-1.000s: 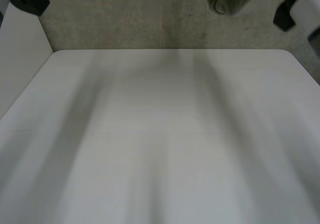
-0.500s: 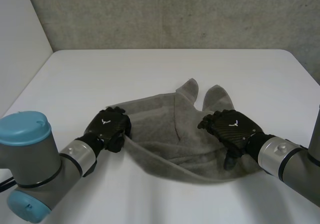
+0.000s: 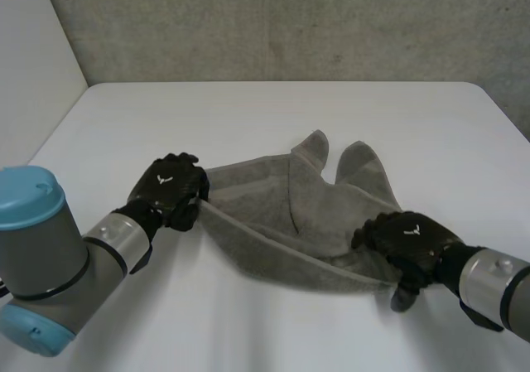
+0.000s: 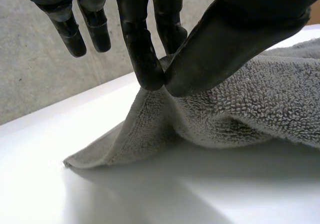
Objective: Fold the towel.
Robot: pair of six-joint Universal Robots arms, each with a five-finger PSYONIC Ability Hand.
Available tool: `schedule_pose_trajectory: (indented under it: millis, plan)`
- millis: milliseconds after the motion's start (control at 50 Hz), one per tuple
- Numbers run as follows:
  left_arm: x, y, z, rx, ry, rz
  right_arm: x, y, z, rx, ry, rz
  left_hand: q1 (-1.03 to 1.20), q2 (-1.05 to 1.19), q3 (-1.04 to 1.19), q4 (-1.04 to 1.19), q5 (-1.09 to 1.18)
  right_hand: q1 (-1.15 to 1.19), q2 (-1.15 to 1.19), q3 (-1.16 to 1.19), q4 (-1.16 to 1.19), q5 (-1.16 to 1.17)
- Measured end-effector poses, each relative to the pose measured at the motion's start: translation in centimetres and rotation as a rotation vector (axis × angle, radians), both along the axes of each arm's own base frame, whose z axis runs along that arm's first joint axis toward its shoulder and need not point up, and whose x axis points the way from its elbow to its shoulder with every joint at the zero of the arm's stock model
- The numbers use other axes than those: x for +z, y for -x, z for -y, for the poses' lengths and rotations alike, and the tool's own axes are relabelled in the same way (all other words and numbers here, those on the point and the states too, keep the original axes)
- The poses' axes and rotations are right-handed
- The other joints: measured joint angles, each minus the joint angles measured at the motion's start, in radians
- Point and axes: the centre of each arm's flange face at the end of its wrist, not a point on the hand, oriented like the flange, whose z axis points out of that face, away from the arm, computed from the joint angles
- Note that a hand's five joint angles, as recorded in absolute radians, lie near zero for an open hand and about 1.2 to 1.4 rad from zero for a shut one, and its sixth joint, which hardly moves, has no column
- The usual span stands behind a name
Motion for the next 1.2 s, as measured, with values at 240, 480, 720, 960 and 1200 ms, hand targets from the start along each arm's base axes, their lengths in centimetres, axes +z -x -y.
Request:
schedule_pose_trajectory:
  millis: [240,480,720,960,1200]
  plan:
    - [1.3,0.9,1.6,0.005,-0.057,-0.021,-1.9,0.0,0.9,-0.005,0.025,-0.013,0.000,0.000,0.000,0.000,0.000,0.281,0.287,0.000,0.000,0.261]
    - [0.5,0.7,1.9,0.020,-0.106,-0.030,-3.5,0.2,4.1,-0.055,0.052,-0.046,0.000,0.000,0.000,0.000,0.000,0.927,0.899,0.000,0.000,0.907]
    - [-1.3,0.7,1.8,0.016,-0.120,-0.015,-2.3,1.3,6.8,-0.145,0.091,0.024,-0.505,-0.534,0.000,0.000,-0.538,0.927,0.900,0.000,0.000,0.907]
    - [-3.0,1.1,1.9,-0.001,-0.099,0.009,0.0,3.0,8.8,-0.257,0.132,0.145,-0.634,-0.650,0.000,0.000,-0.687,0.927,0.900,0.000,0.000,0.907]
    - [-3.8,1.9,4.1,0.034,0.029,0.045,-0.2,4.6,9.6,-0.297,0.124,0.146,-0.653,-0.650,0.000,0.000,-0.688,0.928,0.910,0.000,0.000,0.907]
